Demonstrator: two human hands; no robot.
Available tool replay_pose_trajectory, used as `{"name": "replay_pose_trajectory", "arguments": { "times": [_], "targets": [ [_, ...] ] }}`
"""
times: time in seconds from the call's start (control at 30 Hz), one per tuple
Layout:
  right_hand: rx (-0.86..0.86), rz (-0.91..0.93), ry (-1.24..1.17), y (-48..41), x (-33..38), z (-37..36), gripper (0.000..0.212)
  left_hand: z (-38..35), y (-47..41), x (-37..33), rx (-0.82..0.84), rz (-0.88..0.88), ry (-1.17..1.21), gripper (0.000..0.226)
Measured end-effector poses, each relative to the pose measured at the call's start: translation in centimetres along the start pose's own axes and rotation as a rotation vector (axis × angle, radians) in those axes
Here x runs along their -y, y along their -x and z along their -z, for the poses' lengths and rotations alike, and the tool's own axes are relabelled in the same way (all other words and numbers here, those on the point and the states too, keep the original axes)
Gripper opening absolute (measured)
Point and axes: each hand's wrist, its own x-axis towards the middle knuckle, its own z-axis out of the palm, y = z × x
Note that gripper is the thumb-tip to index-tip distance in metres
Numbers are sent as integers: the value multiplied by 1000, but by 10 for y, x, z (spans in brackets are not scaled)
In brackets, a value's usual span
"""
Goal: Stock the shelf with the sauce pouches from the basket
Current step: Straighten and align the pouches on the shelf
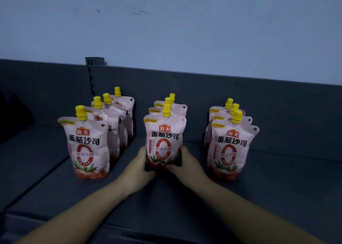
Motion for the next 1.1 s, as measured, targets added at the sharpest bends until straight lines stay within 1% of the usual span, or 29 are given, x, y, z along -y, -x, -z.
{"name": "replay_pose_trajectory", "arguments": {
  "times": [0.07, 0.1, 0.17, 0.23, 0.3, 0.33, 0.4, 0.47, 0.5, 0.57, 0.63, 0.67, 0.7, 0.77, 0.8, 0.83, 0.93, 1.03, 1.1],
  "targets": [
    [-33, 43, 14, 3, 1, -4, 50, 4, 0, -4, -39, -79, -26, 62],
    [-47, 79, 0, 5, 1, -3, 46, 8, 4, -7, -56, -124, 8, 58],
    [-70, 191, -90, 10, 7, 5, 43, 20, 14, -19, -86, -250, 94, 58],
    [-107, 331, -237, 12, 24, 18, 49, 34, 24, -41, -156, -384, 163, 59],
    [-121, 441, -355, 13, 45, 30, 63, 43, 29, -61, -223, -442, 261, 56],
    [-122, 488, -369, 14, 56, 34, 71, 47, 31, -70, -246, -456, 310, 55],
    [-100, 569, -314, 12, 71, 39, 80, 50, 34, -84, -274, -477, 425, 51],
    [-68, 576, -241, 12, 77, 39, 85, 50, 38, -95, -293, -468, 527, 45],
    [-82, 565, -210, 11, 77, 39, 84, 49, 40, -99, -303, -466, 551, 44],
    [-108, 551, -209, 11, 75, 41, 80, 47, 41, -102, -287, -446, 569, 50],
    [-91, 531, -224, 13, 74, 44, 75, 46, 42, -102, -198, -413, 587, 55],
    [-90, 530, -213, 14, 73, 45, 74, 46, 42, -100, -150, -397, 601, 62],
    [-105, 531, -185, 15, 72, 46, 71, 46, 42, -97, -116, -373, 599, 75],
    [-147, 524, -114, 16, 71, 43, 67, 49, 40, -91, -95, -318, 527, 109],
    [-161, 515, -85, 17, 70, 41, 65, 50, 38, -88, -96, -305, 463, 120],
    [-175, 505, -63, 17, 69, 40, 65, 50, 38, -87, -106, -301, 389, 120],
    [-219, 497, -29, 19, 68, 38, 65, 49, 40, -94, -196, -334, 157, 92],
    [-270, 520, 42, 18, 71, 39, 60, 44, 40, -98, -304, -319, 178, 75],
    [-299, 520, 98, 18, 73, 38, 56, 38, 41, -100, -445, -338, 99, 62]
  ]
}}
